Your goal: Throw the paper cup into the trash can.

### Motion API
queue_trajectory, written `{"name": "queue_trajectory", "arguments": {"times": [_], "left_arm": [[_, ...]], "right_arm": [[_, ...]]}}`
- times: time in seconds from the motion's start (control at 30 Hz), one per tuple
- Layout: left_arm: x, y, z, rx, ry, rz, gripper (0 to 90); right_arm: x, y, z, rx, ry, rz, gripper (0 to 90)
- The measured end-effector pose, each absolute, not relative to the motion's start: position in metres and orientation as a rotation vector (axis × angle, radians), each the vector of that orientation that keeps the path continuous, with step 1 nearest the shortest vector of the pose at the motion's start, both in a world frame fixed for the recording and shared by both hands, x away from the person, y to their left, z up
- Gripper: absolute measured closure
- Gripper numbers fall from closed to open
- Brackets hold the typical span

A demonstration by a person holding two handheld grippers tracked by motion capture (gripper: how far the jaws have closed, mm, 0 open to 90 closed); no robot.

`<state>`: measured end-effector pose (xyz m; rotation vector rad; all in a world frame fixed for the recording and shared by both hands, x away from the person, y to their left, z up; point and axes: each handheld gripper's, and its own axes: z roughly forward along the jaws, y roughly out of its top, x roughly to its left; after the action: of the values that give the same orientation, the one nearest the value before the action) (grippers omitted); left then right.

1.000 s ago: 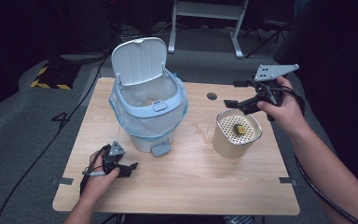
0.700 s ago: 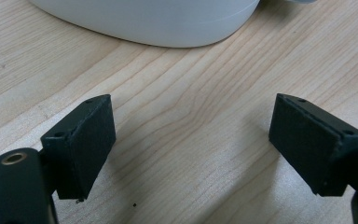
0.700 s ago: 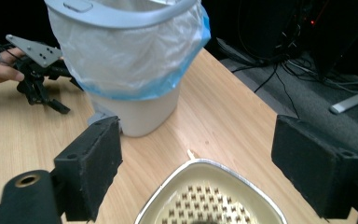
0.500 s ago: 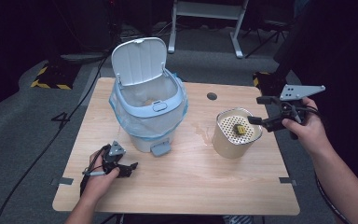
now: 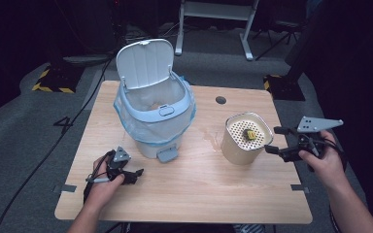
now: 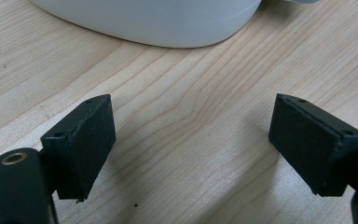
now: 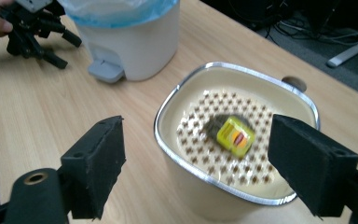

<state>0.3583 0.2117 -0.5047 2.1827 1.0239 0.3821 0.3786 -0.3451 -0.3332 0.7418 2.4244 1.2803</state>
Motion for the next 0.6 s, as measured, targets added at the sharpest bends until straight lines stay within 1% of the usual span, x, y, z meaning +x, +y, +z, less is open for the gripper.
{"name": "queue_trajectory", "arguments": {"times": [0.07,0.1,0.13,0.3,0.6], "left_arm": [[0.358,0.212,-0.505,2.183,1.024,0.383,14.9],[0.358,0.212,-0.505,2.183,1.024,0.383,15.0],[0.358,0.212,-0.505,2.183,1.024,0.382,15.0],[0.358,0.212,-0.505,2.182,1.027,0.377,15.0],[0.357,0.211,-0.504,2.182,1.038,0.392,15.2]], "right_arm": [[0.373,-0.349,-0.342,0.767,2.424,1.275,19.0],[0.368,-0.353,-0.353,0.776,2.428,1.271,18.9],[0.368,-0.353,-0.353,0.776,2.428,1.271,18.9],[0.359,-0.359,-0.378,0.821,2.420,1.284,18.6],[0.356,-0.365,-0.426,0.917,2.389,1.251,17.9]]}}
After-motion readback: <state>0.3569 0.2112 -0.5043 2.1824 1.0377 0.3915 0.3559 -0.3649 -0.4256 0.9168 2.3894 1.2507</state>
